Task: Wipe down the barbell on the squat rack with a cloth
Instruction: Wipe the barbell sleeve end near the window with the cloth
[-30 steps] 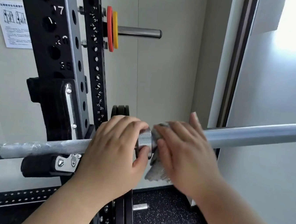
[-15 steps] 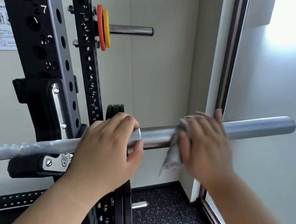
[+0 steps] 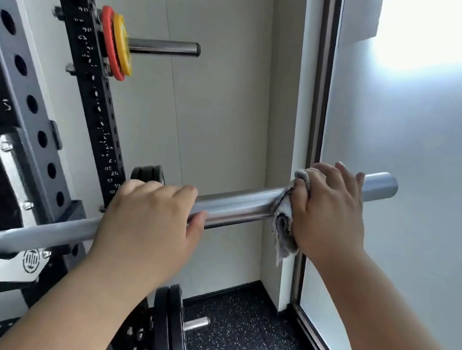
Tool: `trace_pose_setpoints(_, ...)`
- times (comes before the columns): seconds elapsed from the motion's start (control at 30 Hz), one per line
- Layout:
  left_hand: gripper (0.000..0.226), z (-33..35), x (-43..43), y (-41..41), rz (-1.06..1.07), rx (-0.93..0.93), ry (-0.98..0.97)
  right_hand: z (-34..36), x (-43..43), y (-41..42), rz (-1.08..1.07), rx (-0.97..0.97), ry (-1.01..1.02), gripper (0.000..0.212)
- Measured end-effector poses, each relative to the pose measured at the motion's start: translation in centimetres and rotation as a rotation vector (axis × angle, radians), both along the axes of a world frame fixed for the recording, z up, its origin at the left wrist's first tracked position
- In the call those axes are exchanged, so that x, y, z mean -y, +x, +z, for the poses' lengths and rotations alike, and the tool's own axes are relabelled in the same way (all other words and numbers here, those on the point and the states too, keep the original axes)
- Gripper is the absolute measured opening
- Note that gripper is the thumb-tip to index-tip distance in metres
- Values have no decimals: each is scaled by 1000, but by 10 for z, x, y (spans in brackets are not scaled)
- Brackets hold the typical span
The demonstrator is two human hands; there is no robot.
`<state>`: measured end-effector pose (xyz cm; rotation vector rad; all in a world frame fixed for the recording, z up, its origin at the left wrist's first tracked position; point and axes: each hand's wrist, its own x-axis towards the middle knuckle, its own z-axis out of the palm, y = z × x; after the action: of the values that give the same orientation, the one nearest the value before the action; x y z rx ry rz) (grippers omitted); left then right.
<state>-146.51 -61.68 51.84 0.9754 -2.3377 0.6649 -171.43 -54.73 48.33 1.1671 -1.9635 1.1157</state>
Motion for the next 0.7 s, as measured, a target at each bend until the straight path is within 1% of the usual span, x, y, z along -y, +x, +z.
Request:
trace_pose_setpoints(0.03,50,-2,-1,-11,-14,5,-2,-2,0,6,19,-12,-4,42)
trace_pose_setpoints(0.13,60,-9,-4,-45,-47,12,11,-24,4,36,204,-194,-3,41)
trace_pose_setpoints(0.17,62,-11,-5,-56,-53,13,12,-28,2,37,237,-241,-6,42)
trace_pose_setpoints(0.23,66,-10,-8,-73,-39,23,16,-30,-3,14,211,-287,-41,39)
trace_pose_setpoints(0.3,67,-7,-7,-83,-1,41,7,-29,-7,-27,77,-201,-49,41)
trace_pose_setpoints(0.37,64,-4,-6,-86,32,62,-25,-22,-14,-61,-59,-96,-1,54)
trace_pose_setpoints(0.4,62,-2,-4,-88,47,73,-27,-21,-14,-67,-85,-69,18,60)
trace_pose_setpoints(0.43,63,1,-3,-89,58,80,-11,-21,-14,-65,-67,-59,2,60)
trace_pose_setpoints(0.5,65,8,2,-93,49,63,57,-28,-10,-40,62,-73,-94,52)
trace_pose_setpoints(0.53,66,12,5,-94,32,38,105,-35,-8,-25,124,-115,-125,50)
trace_pose_setpoints(0.6,65,18,8,-97,7,-9,175,-47,-11,-10,210,-231,-113,49)
trace_pose_setpoints(0.63,62,19,6,-99,-2,-42,160,-48,-13,-20,214,-257,-107,48)
trace_pose_setpoints(0.67,57,18,2,-101,-6,-71,99,-45,-14,-35,182,-233,-115,47)
trace_pose_setpoints(0.7,53,15,-2,-104,-7,-78,26,-40,-16,-53,133,-156,-129,47)
